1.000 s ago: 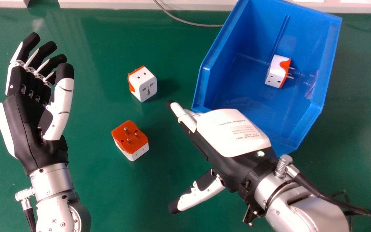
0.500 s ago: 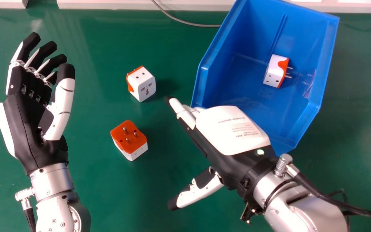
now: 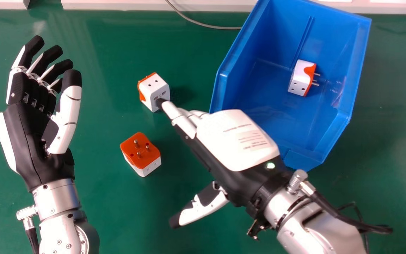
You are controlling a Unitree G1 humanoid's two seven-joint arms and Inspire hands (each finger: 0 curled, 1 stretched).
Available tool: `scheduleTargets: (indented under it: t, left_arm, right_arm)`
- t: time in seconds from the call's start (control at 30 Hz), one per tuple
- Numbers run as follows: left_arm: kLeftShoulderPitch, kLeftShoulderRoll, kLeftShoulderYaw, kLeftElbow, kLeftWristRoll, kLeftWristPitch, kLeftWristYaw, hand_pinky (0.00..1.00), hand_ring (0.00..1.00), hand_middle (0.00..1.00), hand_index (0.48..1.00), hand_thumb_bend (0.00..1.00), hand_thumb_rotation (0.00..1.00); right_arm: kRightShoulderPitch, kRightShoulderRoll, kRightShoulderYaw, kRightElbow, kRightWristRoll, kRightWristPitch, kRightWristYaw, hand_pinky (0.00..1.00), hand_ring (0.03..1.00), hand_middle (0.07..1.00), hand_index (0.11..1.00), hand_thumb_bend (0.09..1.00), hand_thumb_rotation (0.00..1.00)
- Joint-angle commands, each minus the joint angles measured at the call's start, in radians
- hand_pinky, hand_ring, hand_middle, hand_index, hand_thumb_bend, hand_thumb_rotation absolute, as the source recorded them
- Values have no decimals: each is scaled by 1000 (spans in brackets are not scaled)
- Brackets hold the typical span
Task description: Pick all objects and put in blue box
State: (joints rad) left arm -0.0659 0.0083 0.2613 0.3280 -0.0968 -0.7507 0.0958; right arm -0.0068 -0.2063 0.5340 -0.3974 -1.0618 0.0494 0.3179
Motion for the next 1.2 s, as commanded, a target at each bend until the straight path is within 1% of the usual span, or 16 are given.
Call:
scheduleTargets:
  t: [0.0,0.07,0.13,0.23,0.27,0.33,0.43,0.53,0.63,0.73,0.8,0.87,1.0,1.07,1.17]
  left_arm:
    - [4,5,-1,-27,4,-11,-2,637,702,760,798,628,400]
    - [2,4,0,-26,0,-9,-1,641,704,763,800,627,399]
    - [0,4,0,-27,0,-8,-1,642,705,764,800,627,397]
    - [-4,8,2,-20,8,-12,1,643,704,764,800,627,396]
    - [-5,9,2,-18,9,-13,1,643,704,764,800,627,396]
    - [-6,9,2,-18,7,-12,1,643,704,766,801,625,398]
    - [-7,10,3,-20,8,-11,2,643,705,768,802,625,400]
    - [-6,8,3,-25,9,-8,6,644,704,765,799,626,402]
    - [-8,8,3,-24,11,-16,9,645,704,764,797,630,405]
    - [-8,7,3,-27,18,-16,17,645,704,764,795,632,406]
    - [-6,7,3,-30,19,-13,20,644,702,763,793,631,407]
    - [-5,6,3,-33,17,-11,22,644,702,763,793,633,408]
    - [-5,6,6,-32,13,-14,23,644,701,763,790,640,407]
    - [-6,8,6,-31,5,-13,18,644,701,762,789,638,405]
    - [-7,10,8,-27,-1,-13,15,646,703,762,788,637,402]
  right_arm:
    - [-34,16,12,9,16,-23,-24,727,872,910,973,891,331]
    - [-53,22,24,32,11,-30,-30,718,869,908,954,902,307]
    - [-75,33,37,59,11,-37,-35,710,863,905,934,916,284]
    - [-119,55,58,115,10,-46,-48,707,859,900,915,926,258]
    - [-135,62,65,135,6,-46,-51,707,859,900,915,926,258]
    - [-169,75,79,178,2,-51,-61,703,852,894,895,939,223]
    - [-233,92,97,258,-1,-65,-87,701,846,888,869,955,181]
    - [-300,114,114,343,-5,-68,-111,697,846,885,849,958,158]
    - [-367,127,134,429,-19,-78,-148,695,848,885,842,955,153]
    - [-425,142,150,509,-20,-82,-186,693,851,887,840,945,154]
    - [-456,149,160,558,-19,-87,-215,693,855,893,840,935,157]
    - [-483,154,169,598,-17,-93,-235,691,857,896,841,931,158]
    - [-529,155,181,659,-12,-105,-262,682,865,910,841,919,166]
    - [-551,154,183,678,-8,-109,-261,677,866,913,841,914,173]
    - [-576,160,183,704,-5,-107,-273,675,869,918,844,906,182]
